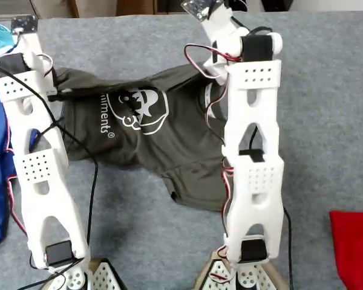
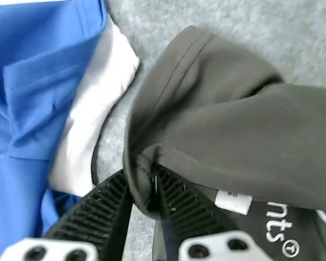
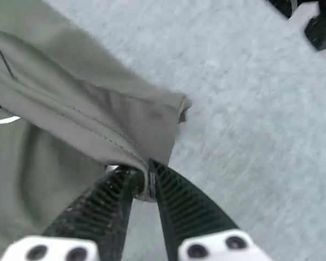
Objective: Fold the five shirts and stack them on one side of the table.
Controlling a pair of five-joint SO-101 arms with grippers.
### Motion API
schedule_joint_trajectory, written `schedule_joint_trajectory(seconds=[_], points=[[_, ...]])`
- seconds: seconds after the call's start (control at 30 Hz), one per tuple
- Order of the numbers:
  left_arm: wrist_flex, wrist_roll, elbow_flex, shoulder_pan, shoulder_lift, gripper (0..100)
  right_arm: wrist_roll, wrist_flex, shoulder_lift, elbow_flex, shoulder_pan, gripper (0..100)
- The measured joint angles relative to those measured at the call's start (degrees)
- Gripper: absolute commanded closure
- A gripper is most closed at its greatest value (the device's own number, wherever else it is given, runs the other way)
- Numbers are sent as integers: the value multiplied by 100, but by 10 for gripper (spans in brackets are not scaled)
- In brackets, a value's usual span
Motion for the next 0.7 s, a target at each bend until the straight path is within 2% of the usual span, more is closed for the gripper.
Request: schedule_joint_trajectory(seconds=[0.3,0.53,0.7], points=[[0,211,1266,79,-563,983,-229,0,-1301,2048,-70,993],[0,290,3516,387,-2180,983,-255,-35,-1996,3455,-70,993],[0,299,5240,571,-3429,982,-246,-580,-2787,4914,0,993]])
